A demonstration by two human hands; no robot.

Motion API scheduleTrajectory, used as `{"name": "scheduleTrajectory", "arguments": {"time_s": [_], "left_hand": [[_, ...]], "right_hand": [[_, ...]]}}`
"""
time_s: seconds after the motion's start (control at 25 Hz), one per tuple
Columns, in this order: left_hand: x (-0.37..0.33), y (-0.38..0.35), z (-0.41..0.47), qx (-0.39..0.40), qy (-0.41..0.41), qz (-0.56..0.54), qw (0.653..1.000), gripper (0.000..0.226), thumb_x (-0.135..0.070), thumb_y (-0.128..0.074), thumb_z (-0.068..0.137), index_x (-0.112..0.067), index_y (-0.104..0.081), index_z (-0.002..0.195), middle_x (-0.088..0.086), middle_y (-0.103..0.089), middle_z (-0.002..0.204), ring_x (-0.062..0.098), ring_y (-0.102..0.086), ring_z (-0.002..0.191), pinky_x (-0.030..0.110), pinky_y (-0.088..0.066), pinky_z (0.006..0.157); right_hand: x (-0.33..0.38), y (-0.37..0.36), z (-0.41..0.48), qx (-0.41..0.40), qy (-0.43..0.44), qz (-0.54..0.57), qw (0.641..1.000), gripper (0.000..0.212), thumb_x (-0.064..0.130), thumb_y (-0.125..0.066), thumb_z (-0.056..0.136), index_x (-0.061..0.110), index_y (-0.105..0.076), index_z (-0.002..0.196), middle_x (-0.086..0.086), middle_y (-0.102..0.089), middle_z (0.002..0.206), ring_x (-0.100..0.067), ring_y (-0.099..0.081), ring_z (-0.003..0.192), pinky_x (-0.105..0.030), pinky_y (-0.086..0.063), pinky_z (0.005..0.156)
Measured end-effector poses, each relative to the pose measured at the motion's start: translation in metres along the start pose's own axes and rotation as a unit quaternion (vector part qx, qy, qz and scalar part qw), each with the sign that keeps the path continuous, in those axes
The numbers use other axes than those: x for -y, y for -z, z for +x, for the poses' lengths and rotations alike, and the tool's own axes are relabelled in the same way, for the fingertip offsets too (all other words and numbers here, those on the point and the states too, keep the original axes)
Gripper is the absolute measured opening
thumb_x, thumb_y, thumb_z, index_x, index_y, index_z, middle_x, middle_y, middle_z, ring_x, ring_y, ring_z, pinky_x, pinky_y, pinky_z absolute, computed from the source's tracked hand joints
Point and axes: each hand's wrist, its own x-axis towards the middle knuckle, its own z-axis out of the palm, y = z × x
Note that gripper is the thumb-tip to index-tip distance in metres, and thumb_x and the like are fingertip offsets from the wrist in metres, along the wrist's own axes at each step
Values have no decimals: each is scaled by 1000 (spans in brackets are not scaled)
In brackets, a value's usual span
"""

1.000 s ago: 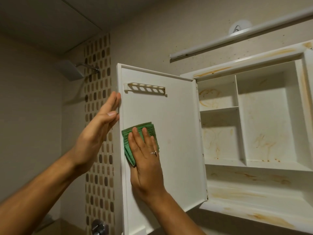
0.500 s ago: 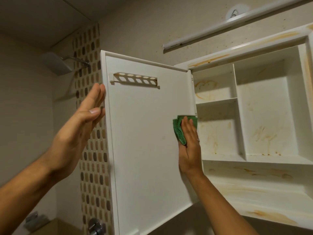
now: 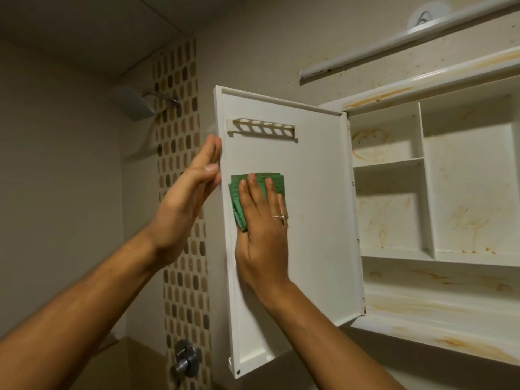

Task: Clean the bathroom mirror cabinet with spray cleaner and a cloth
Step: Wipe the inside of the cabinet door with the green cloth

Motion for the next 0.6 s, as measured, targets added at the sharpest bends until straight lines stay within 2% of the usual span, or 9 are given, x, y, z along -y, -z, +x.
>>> {"name": "scheduleTrajectory", "arguments": {"time_s": [0.2, 0.36, 0.4, 0.44, 0.52, 0.6], "left_hand": [[15, -6, -24, -10, 10, -16, 1000, 89, -52, -42, 86, -20, -12, 163, -15, -24, 168, -2, -25, 151, 40, -16, 129], [21, -12, -31, -20, 3, -14, 1000, 86, -50, -40, 86, -22, -13, 163, -17, -25, 167, -3, -26, 151, 38, -17, 128], [20, -12, -31, -19, 3, -19, 1000, 86, -49, -40, 86, -22, -13, 163, -18, -26, 167, -2, -26, 151, 37, -17, 127], [20, -12, -30, -17, 3, -23, 1000, 85, -48, -40, 86, -22, -13, 163, -18, -27, 166, -2, -26, 151, 36, -17, 127], [22, -12, -30, -9, 4, -21, 1000, 84, -47, -39, 87, -22, -13, 163, -19, -27, 166, -3, -26, 151, 35, -17, 126], [23, -12, -31, -7, 4, -17, 1000, 83, -46, -39, 87, -24, -12, 163, -21, -26, 166, -3, -25, 151, 34, -17, 125]], "right_hand": [[-5, 1, -62, 40, 24, 10, 999, 75, -1, -50, 94, 19, -24, 161, 7, -15, 170, -24, -4, 158, -58, -14, 125], [-48, 13, -65, 73, 136, -25, 988, 70, -2, -60, 94, 15, -34, 157, 0, -26, 167, -25, -15, 157, -53, -21, 125], [-67, 21, -56, 73, 137, -26, 988, 71, -6, -59, 93, 14, -36, 156, -1, -29, 166, -25, -18, 156, -52, -23, 125], [-90, 32, -47, 58, 102, -12, 993, 75, -14, -57, 90, 15, -37, 156, 0, -30, 165, -23, -19, 156, -51, -23, 125], [-140, 57, -28, 9, -33, 24, 999, 83, -25, -48, 86, 20, -37, 155, 5, -31, 165, -17, -21, 155, -50, -24, 124], [-173, 71, -17, -14, -89, 11, 996, 82, -22, -46, 87, 20, -35, 157, 8, -30, 165, -14, -20, 155, -49, -24, 124]]}}
